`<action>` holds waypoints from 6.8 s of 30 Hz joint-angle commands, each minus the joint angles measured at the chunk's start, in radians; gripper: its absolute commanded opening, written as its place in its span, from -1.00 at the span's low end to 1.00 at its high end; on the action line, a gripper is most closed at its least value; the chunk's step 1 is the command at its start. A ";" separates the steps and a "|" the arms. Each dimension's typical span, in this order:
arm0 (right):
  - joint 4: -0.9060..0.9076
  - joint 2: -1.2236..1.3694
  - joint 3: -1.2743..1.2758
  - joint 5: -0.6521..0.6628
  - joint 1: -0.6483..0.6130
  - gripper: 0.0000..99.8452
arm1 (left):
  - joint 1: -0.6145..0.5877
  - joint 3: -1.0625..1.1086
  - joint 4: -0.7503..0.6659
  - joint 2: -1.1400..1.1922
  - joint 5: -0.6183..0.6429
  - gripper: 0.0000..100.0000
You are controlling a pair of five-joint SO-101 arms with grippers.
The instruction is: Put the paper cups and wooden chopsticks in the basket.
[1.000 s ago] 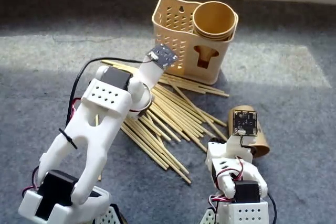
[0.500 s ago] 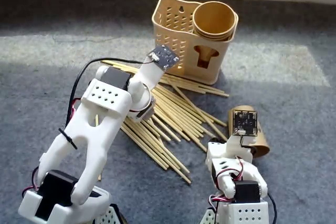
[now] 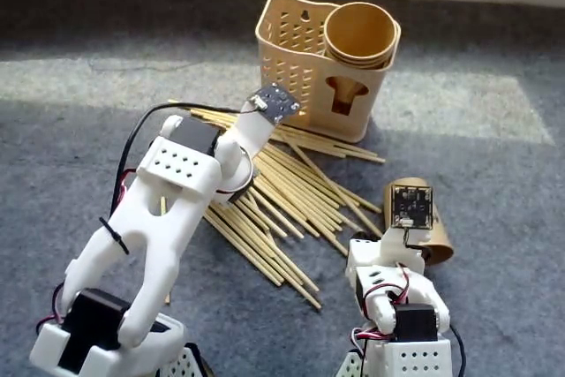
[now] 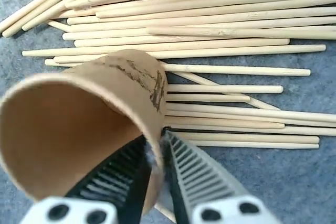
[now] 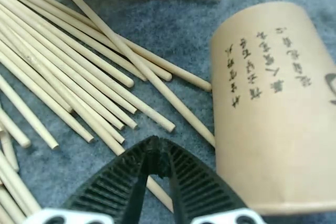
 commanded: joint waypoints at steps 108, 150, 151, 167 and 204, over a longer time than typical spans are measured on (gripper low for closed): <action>-0.062 -0.013 0.139 0.005 0.056 -0.99 | 0.260 -0.857 -0.499 0.285 -0.012 -0.73; -0.064 -0.013 0.139 0.005 0.056 -0.99 | -0.002 -0.593 0.141 -0.206 0.219 -0.95; -0.064 -0.013 0.139 0.005 0.056 -0.99 | -0.007 -0.538 0.110 -0.242 0.219 -0.95; -0.064 -0.013 0.139 0.005 0.056 -0.99 | -0.171 0.237 -0.308 -0.679 0.221 -0.94; -0.056 -0.013 0.128 -0.002 0.056 -0.99 | -0.473 1.214 -0.440 -1.577 0.219 -0.80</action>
